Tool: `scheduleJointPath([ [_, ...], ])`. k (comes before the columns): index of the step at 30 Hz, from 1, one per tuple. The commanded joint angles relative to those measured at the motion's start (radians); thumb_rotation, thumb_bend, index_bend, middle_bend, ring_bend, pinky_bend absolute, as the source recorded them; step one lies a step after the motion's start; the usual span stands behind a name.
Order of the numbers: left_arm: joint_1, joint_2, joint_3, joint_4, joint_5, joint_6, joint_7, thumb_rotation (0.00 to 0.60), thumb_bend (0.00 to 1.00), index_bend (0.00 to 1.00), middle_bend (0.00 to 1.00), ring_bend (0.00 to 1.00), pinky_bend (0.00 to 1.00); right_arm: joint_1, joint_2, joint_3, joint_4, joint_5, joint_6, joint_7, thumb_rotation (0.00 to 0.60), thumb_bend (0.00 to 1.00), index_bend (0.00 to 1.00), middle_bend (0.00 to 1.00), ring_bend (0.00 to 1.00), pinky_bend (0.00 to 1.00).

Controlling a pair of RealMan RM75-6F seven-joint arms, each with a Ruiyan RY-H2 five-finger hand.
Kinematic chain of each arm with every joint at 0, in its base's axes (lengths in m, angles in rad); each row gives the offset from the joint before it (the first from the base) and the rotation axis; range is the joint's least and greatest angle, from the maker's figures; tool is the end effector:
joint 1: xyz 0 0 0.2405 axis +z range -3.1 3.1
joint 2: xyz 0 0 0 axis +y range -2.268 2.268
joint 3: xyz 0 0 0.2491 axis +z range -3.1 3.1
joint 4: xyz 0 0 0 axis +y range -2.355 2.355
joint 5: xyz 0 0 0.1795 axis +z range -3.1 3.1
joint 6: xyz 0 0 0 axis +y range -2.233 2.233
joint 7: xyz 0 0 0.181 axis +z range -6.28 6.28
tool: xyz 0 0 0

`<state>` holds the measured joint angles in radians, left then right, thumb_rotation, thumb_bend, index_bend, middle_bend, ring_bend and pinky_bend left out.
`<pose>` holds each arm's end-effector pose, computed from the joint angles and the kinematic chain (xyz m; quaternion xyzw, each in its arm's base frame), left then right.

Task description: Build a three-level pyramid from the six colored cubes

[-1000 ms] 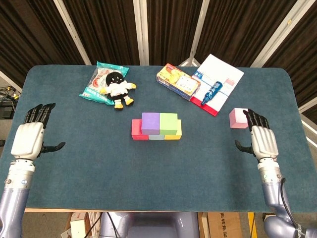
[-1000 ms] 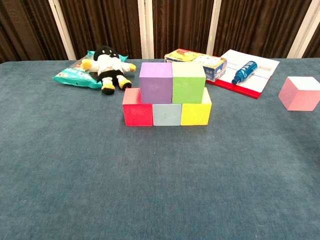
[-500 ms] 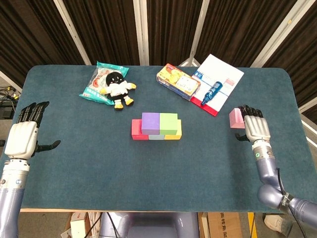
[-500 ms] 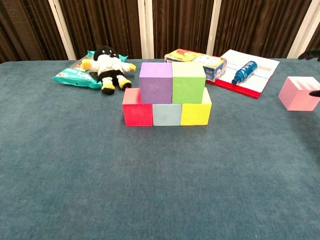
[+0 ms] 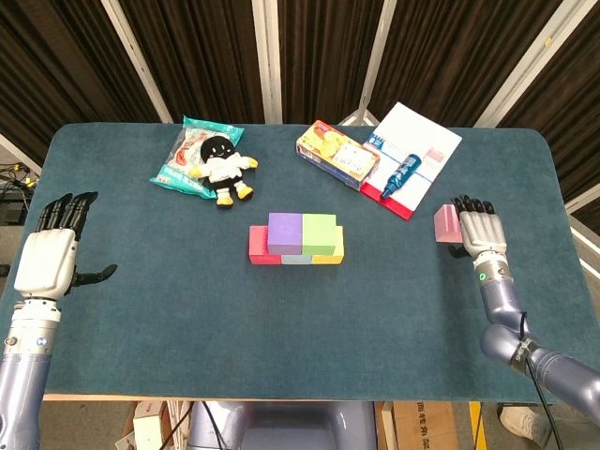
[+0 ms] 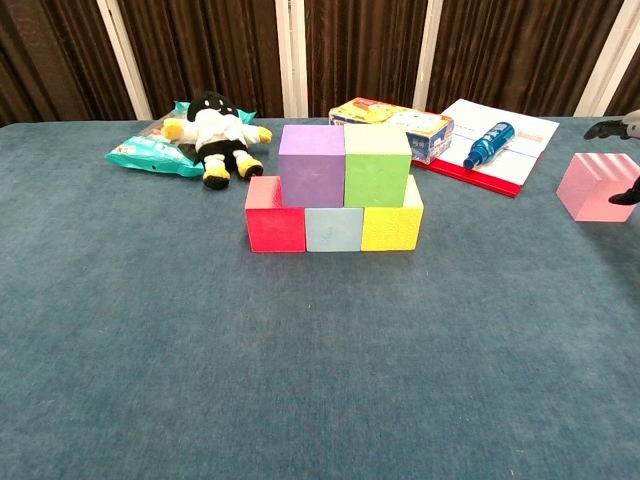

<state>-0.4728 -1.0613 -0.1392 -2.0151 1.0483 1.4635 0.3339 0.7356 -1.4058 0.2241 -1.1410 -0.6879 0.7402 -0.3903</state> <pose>-0.1905 0.3049 0.1901 -0.5694 -0.3994 -0.4210 0.5822 -0.2800 -0.4289 0.0979 0.6271 -0.4625 0.2206 0.5866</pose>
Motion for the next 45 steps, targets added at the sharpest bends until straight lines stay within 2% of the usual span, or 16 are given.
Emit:
scheduleJointPath([
  [1,0.004,-0.004,-0.006,-0.001,0.003,-0.002,0.005,0.600,0.13,0.00,0.06,0.00,0.01,0.021,-0.029,-0.001,0.055,-0.022,-0.032,0.026,0.600,0.33,0.00,0.00,0.00,0.00],
  [8,0.014,-0.009,-0.022,-0.003,0.007,-0.012,0.007,0.600,0.13,0.00,0.06,0.00,0.01,0.050,-0.046,0.002,0.123,-0.043,-0.079,0.049,0.600,0.41,0.00,0.10,0.00,0.00],
  [15,0.024,-0.009,-0.033,-0.004,0.012,-0.025,0.005,0.600,0.13,0.00,0.06,0.00,0.01,0.063,-0.046,-0.013,0.151,-0.018,-0.119,0.043,0.600,0.49,0.00,0.17,0.02,0.00],
  [20,0.030,-0.008,-0.040,-0.006,0.016,-0.034,0.002,0.600,0.13,0.00,0.06,0.00,0.01,0.067,-0.049,-0.021,0.158,0.004,-0.127,0.039,0.600,0.50,0.00,0.18,0.02,0.00],
  [25,0.035,-0.009,-0.047,-0.007,0.018,-0.042,-0.001,0.600,0.13,0.00,0.06,0.00,0.01,0.068,-0.044,-0.024,0.148,0.010,-0.119,0.041,0.600,0.50,0.00,0.25,0.09,0.00],
  [29,0.038,-0.010,-0.051,-0.008,0.020,-0.046,-0.003,0.600,0.13,0.00,0.06,0.00,0.01,0.062,-0.038,-0.023,0.128,-0.005,-0.093,0.050,0.600,0.50,0.00,0.35,0.19,0.00],
  [32,0.041,-0.010,-0.054,-0.008,0.021,-0.049,-0.003,0.600,0.13,0.00,0.06,0.00,0.01,0.058,-0.024,-0.022,0.106,-0.011,-0.081,0.054,0.600,0.50,0.00,0.37,0.23,0.00],
  [39,0.045,-0.009,-0.058,-0.008,0.024,-0.053,0.001,0.600,0.13,0.00,0.06,0.00,0.01,0.055,0.045,-0.009,0.010,-0.028,-0.038,0.052,0.600,0.50,0.00,0.37,0.24,0.00],
  [45,0.046,-0.014,-0.051,-0.013,0.033,-0.063,0.010,0.600,0.13,0.00,0.06,0.00,0.01,0.048,0.149,0.007,-0.145,-0.041,0.035,0.023,0.600,0.50,0.00,0.38,0.24,0.00],
])
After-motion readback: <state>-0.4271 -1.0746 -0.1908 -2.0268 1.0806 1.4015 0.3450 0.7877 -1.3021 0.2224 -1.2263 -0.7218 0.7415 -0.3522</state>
